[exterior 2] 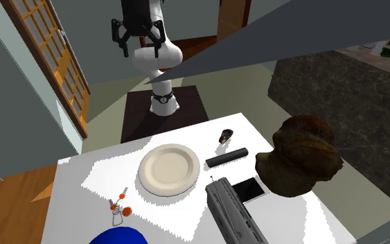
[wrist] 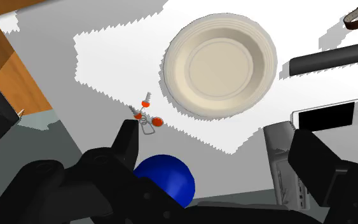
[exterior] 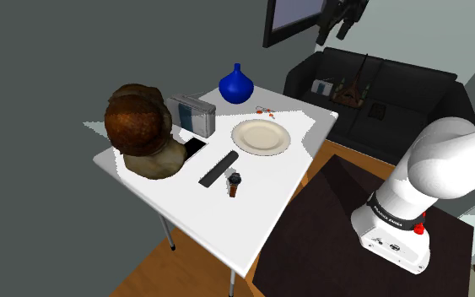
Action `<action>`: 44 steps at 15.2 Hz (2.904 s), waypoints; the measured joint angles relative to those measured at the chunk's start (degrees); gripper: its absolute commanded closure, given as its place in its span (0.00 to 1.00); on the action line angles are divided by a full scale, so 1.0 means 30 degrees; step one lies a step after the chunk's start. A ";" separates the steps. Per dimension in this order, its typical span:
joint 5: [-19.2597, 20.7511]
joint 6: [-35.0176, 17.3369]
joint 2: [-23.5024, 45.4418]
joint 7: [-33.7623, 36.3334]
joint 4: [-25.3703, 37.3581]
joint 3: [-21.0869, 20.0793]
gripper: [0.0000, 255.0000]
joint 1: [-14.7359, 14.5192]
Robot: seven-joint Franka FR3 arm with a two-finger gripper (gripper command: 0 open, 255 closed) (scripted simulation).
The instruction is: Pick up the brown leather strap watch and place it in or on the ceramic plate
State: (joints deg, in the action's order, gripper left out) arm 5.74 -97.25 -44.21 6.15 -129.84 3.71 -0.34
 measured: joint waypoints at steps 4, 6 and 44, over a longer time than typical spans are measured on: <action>-0.0364 -0.0548 -0.0100 0.1145 -0.0941 -0.0696 0.00 -0.0032; -0.0697 -0.1089 -0.0238 0.2149 -0.1875 -0.1288 0.00 -0.0070; -0.0438 -1.5631 1.6204 2.2310 -0.3783 -1.1833 0.00 -0.0489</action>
State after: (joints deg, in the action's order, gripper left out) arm 4.42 -144.15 4.40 73.08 -141.19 -31.79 -1.80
